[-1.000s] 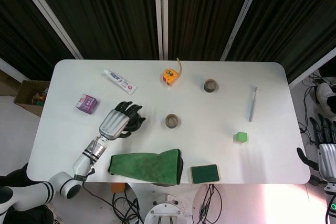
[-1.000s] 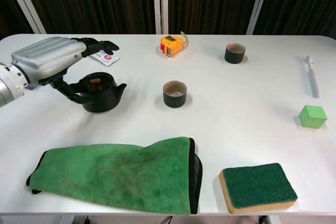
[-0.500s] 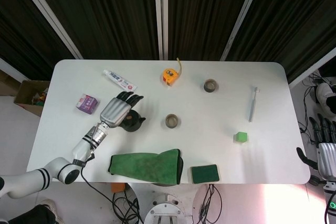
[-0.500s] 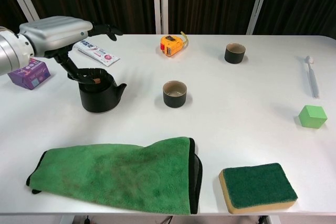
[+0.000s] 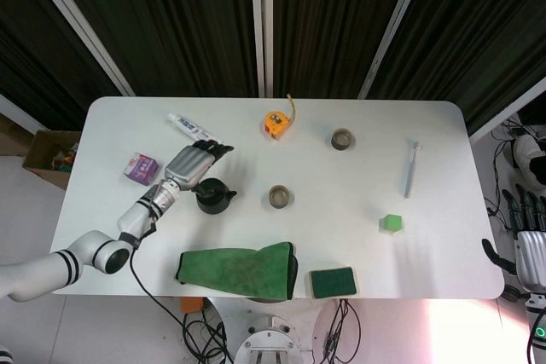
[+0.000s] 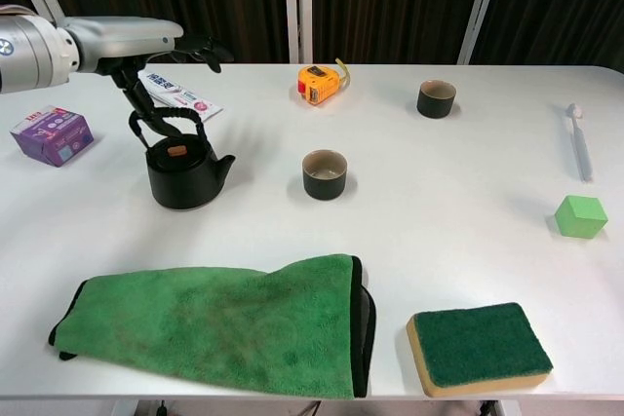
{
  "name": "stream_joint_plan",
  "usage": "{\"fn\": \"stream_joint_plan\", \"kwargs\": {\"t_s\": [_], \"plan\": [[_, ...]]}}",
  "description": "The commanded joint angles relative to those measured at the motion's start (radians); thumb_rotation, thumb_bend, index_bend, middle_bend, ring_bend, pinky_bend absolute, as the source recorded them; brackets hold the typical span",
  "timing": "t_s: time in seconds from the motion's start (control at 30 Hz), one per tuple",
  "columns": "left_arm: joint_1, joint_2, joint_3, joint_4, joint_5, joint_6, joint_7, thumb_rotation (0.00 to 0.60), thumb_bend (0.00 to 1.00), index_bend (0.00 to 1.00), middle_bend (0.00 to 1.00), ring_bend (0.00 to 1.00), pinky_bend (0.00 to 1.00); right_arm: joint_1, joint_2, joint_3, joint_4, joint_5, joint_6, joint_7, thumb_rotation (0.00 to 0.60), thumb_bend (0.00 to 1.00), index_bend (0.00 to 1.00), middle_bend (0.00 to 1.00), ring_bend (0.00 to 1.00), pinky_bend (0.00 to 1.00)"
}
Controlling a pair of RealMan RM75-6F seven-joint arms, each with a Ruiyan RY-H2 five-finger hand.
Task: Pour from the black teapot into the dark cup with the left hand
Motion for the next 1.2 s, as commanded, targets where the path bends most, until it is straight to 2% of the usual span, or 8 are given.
{"fn": "stream_joint_plan", "kwargs": {"t_s": [0.03,0.23,0.43,0.53,0.7,0.83,0.93,1.2], "plan": [[-0.031,0.013,-0.003,0.021,-0.029,-0.043,-0.027,0.6,0.13,0.1,0.14,0.09,0.15,0.001,0.0,0.0,-0.001,0.0,0.0,-0.001,0.6,0.23,0.0,0.0,0.0,0.0],[-0.055,0.021,-0.001,0.042,-0.052,-0.075,-0.059,0.6,0.13,0.1,0.14,0.09,0.15,0.003,-0.002,0.001,-0.002,0.002,-0.004,-0.006,0.6,0.23,0.0,0.0,0.0,0.0],[-0.067,0.048,0.023,0.017,-0.058,-0.109,-0.075,0.6,0.13,0.1,0.14,0.09,0.15,0.005,-0.006,-0.001,0.002,0.005,-0.012,-0.007,0.6,0.23,0.0,0.0,0.0,0.0],[-0.07,0.069,0.029,-0.008,-0.071,-0.125,-0.088,0.599,0.13,0.15,0.18,0.12,0.17,0.006,-0.009,-0.001,0.006,0.005,-0.014,-0.007,0.6,0.23,0.0,0.0,0.0,0.0],[-0.061,0.078,0.036,-0.043,-0.066,-0.082,-0.087,0.596,0.13,0.26,0.3,0.21,0.23,0.008,-0.013,-0.003,0.011,0.005,-0.018,-0.004,0.6,0.23,0.0,0.0,0.0,0.0],[-0.064,0.079,0.045,-0.054,-0.08,-0.093,-0.096,0.522,0.13,0.32,0.36,0.3,0.26,0.008,-0.013,-0.005,0.012,0.0,-0.015,-0.003,0.6,0.23,0.0,0.0,0.0,0.0],[-0.065,0.072,0.053,-0.051,-0.089,-0.082,-0.084,0.465,0.12,0.34,0.38,0.31,0.28,0.006,-0.012,-0.004,0.011,0.001,-0.013,-0.001,0.6,0.23,0.0,0.0,0.0,0.0],[-0.064,0.051,0.059,-0.06,-0.116,-0.058,-0.083,0.448,0.12,0.36,0.42,0.35,0.28,0.007,-0.012,-0.008,0.01,0.006,-0.025,0.0,0.6,0.23,0.0,0.0,0.0,0.0]]}}
